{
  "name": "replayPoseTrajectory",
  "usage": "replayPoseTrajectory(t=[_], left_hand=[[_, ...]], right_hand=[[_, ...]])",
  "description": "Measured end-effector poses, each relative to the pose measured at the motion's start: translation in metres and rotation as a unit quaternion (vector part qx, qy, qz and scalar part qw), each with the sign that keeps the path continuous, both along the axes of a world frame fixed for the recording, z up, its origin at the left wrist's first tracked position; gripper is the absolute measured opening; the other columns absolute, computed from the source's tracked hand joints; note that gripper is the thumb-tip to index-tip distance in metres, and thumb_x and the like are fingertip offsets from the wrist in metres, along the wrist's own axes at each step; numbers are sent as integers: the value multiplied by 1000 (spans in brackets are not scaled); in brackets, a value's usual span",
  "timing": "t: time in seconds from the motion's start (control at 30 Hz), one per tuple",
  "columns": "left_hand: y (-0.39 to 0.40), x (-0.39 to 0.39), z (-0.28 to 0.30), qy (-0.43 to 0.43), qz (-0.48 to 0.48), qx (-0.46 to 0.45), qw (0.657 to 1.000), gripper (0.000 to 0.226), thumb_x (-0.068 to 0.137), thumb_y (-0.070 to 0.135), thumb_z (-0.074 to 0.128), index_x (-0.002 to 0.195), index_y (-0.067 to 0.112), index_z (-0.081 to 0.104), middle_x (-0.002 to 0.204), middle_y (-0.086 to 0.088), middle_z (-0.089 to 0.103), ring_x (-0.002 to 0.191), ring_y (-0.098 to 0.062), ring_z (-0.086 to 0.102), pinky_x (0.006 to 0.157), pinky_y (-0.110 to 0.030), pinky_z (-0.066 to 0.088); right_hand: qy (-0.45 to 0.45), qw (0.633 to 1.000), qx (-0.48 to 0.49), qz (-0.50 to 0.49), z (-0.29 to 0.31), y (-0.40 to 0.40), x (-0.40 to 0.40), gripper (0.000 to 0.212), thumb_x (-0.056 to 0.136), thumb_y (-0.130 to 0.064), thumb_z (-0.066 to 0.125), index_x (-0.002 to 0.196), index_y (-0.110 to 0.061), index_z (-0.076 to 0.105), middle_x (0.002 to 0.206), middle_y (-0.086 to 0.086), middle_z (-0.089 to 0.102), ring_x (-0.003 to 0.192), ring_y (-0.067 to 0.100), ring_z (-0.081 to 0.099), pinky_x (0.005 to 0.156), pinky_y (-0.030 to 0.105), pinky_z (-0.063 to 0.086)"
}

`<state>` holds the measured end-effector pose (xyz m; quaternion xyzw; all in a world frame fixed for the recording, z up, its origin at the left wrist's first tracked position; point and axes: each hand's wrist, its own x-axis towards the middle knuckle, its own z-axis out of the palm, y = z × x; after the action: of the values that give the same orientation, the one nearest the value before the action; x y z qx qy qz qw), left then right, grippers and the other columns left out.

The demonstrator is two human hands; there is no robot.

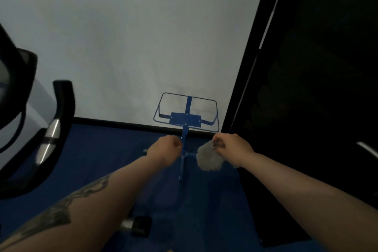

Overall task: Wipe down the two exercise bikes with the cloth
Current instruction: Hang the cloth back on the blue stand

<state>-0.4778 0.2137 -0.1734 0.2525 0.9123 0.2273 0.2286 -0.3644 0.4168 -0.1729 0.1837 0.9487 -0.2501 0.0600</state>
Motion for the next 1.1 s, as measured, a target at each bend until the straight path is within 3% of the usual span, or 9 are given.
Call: replayPoseTrajectory(t=[0.2,0.43,0.57,0.73,0.8,0.97,1.1], left_hand=[[30,-60,-24,-15,12,-17,1000,26,92,18,45,107,21,66,103,-2,68,88,-21,63,80,-38,55],[82,-136,-55,-8,39,-24,999,27,91,17,45,109,19,64,106,-4,66,86,-19,59,75,-34,49],[122,-193,-70,-23,66,-58,996,29,94,19,43,114,16,63,113,-5,64,95,-23,60,79,-36,48],[167,-258,-90,-41,91,-88,991,28,95,19,41,110,15,65,105,-7,65,88,-24,60,78,-37,51],[178,-280,-101,-50,100,-98,989,29,95,20,42,112,16,65,108,-5,66,91,-24,61,82,-38,52],[190,-318,-134,-46,104,-131,985,30,97,22,40,117,20,63,113,-4,65,94,-23,62,76,-33,47],[187,-328,-168,-61,122,-141,981,30,96,22,39,112,22,64,112,-3,64,95,-24,60,76,-33,44]], right_hand=[[12,998,-43,-48,-19,26,-63,11,92,-27,60,102,-33,61,110,-4,66,96,16,61,77,34,54],[4,998,-59,-29,-47,76,-157,12,94,-28,59,106,-28,61,110,0,66,99,20,62,85,41,54],[-9,998,-61,-16,-64,108,-221,11,95,-28,56,105,-30,59,111,1,66,98,23,62,81,39,54],[-36,997,-61,20,-91,144,-299,14,96,-28,54,108,-26,60,113,3,66,98,23,62,82,39,54],[-38,997,-52,37,-105,154,-327,16,97,-27,51,110,-24,60,113,4,66,97,23,62,80,37,53],[-9,997,0,75,-148,164,-380,22,97,-18,48,117,-18,57,107,8,66,91,25,61,68,35,48],[-23,993,44,109,-201,149,-394,18,94,-7,52,108,-15,58,99,7,62,88,23,59,60,29,37]])
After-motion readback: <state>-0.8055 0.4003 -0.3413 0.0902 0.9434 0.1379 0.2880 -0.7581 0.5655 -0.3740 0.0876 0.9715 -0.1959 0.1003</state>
